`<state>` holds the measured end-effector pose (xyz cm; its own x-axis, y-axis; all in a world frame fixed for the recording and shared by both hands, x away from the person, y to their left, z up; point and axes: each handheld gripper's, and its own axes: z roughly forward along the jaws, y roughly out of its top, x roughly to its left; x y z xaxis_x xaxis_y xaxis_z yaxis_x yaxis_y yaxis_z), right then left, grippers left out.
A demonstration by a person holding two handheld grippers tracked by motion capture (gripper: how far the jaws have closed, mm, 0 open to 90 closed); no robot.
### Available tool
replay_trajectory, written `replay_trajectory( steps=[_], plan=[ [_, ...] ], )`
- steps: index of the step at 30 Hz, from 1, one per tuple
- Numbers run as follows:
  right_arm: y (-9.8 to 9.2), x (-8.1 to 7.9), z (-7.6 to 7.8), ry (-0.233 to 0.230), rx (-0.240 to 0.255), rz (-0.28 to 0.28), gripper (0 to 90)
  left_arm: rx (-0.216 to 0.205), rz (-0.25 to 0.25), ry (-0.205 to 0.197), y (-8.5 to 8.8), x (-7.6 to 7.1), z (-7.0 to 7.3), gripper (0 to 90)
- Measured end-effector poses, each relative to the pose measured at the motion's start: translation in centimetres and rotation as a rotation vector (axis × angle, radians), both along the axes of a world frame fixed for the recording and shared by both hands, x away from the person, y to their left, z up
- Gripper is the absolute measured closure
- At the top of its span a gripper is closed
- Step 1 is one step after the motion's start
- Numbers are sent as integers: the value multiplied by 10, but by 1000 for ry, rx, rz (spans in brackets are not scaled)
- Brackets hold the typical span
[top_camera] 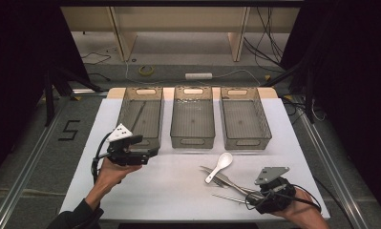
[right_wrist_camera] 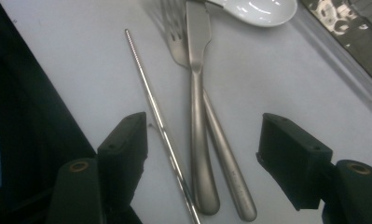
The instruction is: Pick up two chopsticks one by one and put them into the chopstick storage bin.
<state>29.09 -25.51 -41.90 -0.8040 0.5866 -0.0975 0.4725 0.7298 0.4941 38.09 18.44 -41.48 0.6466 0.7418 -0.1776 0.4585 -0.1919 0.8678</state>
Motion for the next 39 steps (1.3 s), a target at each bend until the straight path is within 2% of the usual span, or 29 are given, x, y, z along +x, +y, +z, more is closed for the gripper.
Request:
replay_trajectory(
  steps=[5,7,9,15,19,27,29,34,39],
  plan=[
    [1,0,-2,23,-28,15,364,0,-15,-8,-5,-9,-2,156],
    [4,-1,-3,36,-54,42,392,1,-29,-6,-7,-13,-3,154],
    [5,-1,-4,44,-59,52,399,2,-37,-11,-9,-16,-3,154],
    [9,-3,-8,92,-97,90,480,20,-64,-13,-13,-23,-5,154],
    [9,-4,-9,105,-109,106,546,20,-71,-11,-13,-25,-5,154],
    [9,-2,-16,147,-169,110,639,16,-83,-20,-15,-31,-5,154],
    [7,-1,-19,158,-198,104,667,13,-88,-26,-15,-33,-5,154],
    [6,-1,-22,179,-217,98,707,12,-96,-32,-15,-37,-4,154],
    [9,1,-27,178,-243,122,721,12,-93,-30,-14,-37,-5,154]
  ],
)
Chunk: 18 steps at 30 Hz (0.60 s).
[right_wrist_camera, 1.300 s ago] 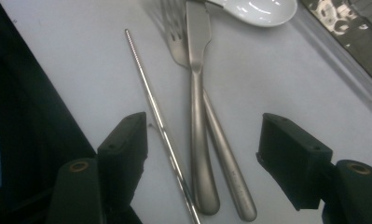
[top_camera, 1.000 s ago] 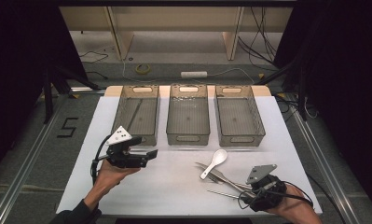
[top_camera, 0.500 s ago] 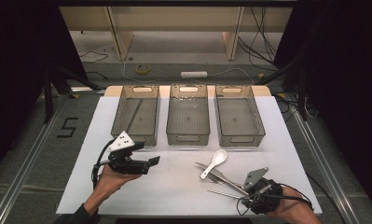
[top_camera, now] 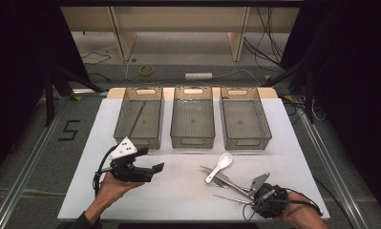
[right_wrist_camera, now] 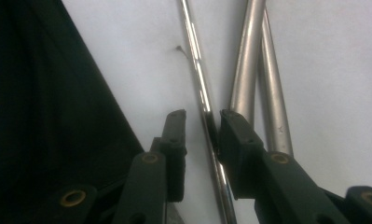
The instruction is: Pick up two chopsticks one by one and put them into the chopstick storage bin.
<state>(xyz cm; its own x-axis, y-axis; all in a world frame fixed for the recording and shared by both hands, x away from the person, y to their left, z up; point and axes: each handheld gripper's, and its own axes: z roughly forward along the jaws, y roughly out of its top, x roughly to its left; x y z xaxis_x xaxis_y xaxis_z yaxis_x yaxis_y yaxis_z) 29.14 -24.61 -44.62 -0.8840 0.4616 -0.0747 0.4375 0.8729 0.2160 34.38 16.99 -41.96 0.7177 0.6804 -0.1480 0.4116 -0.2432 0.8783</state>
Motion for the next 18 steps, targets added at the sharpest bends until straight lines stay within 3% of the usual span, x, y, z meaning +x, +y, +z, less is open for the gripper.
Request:
replay_trajectory(
  steps=[11,18],
  plan=[
    [5,3,-5,12,-32,14,750,-1,-4,6,-1,0,-1,154],
    [8,5,-7,47,-46,28,790,-1,-5,6,-1,0,-1,154]
  ],
)
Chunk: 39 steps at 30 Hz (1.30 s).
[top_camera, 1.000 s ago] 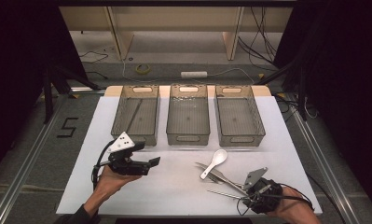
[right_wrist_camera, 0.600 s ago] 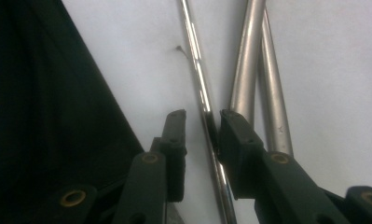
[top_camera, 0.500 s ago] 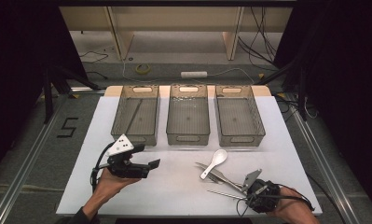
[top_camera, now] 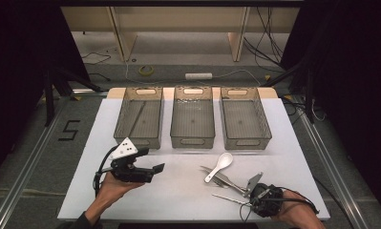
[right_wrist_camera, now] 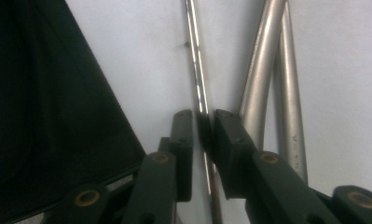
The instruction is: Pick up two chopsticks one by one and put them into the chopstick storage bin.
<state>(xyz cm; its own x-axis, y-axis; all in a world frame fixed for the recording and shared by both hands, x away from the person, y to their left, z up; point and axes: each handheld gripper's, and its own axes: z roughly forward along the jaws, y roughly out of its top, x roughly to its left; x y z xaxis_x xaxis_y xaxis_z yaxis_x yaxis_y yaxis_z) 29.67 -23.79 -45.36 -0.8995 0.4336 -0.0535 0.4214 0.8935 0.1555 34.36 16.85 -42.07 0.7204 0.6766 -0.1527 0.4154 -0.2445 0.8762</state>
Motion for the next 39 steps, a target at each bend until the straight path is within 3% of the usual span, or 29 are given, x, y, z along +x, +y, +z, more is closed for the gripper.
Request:
replay_trajectory(
  steps=[11,16,22,30,39],
  plan=[
    [7,2,1,32,-41,60,861,7,-5,1,-1,0,0,155],
    [6,1,3,20,-36,101,864,9,-10,0,-3,0,0,155],
    [13,0,20,-33,8,123,865,18,-35,3,-8,-2,-1,155],
    [44,10,41,-81,51,201,865,33,-91,0,-21,-6,0,155],
    [75,19,49,-104,78,269,865,54,-157,-13,-34,-12,0,161]
  ],
)
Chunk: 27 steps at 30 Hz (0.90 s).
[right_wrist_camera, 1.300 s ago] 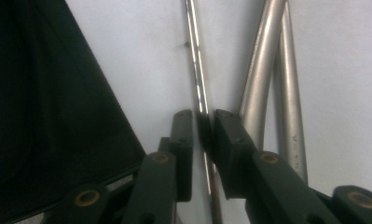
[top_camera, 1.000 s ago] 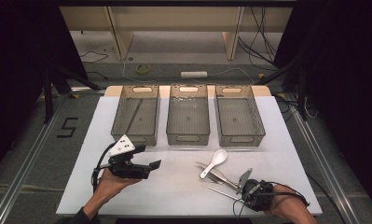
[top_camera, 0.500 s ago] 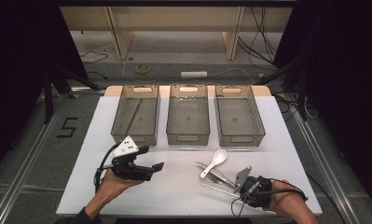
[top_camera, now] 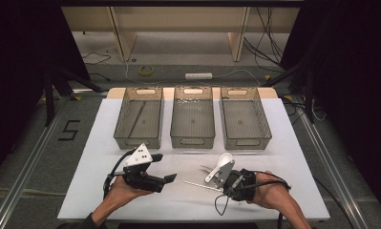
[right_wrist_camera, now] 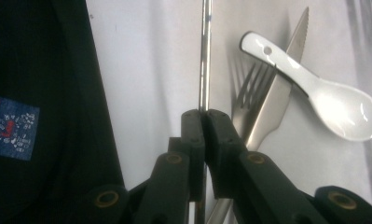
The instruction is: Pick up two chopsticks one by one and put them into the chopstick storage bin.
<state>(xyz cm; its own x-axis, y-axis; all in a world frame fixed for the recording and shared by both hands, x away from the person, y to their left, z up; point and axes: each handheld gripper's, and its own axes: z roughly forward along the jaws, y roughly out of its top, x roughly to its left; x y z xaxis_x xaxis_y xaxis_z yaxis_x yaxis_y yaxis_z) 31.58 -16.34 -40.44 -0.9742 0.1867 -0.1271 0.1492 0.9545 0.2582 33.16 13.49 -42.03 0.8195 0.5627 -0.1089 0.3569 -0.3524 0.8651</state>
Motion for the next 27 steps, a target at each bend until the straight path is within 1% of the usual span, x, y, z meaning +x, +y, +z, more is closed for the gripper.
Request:
replay_trajectory(
  steps=[1,3,6,7,9,10,13,16,19,20,21,22,24,25,27],
  plan=[
    [2,0,0,0,-1,7,865,5,-10,-1,-2,0,0,163],
    [6,0,1,6,-1,0,865,19,-35,-4,-7,-2,0,168],
    [11,0,1,-1,-8,25,865,48,-74,-17,-15,-5,-1,180],
    [12,1,1,0,-2,33,865,62,-90,-19,-19,-6,-1,184],
    [15,0,1,5,-5,35,865,84,-114,-25,-26,-9,-2,189],
    [16,0,2,-1,-10,44,865,96,-131,-24,-29,-10,-3,192],
    [20,-1,2,5,-8,38,865,140,-175,-30,-37,-13,-6,202],
    [23,-1,3,2,-10,61,865,177,-211,-34,-44,-16,-10,222],
    [27,-2,4,-3,-5,70,865,207,-238,-39,-48,-17,-13,256],
    [28,-3,5,2,-11,62,865,213,-248,-40,-49,-18,-14,273],
    [29,-2,5,-4,-6,82,865,221,-259,-42,-50,-19,-14,292],
    [30,-2,6,-4,-6,83,865,227,-266,-44,-51,-20,-15,310],
    [32,-4,7,-3,-6,84,865,253,-283,-54,-53,-22,-16,343],
    [32,-4,7,-3,-6,95,865,263,-290,-59,-54,-22,-17,364],
    [34,-6,7,-6,-7,102,865,273,-297,-65,-55,-23,-18,400]
  ],
)
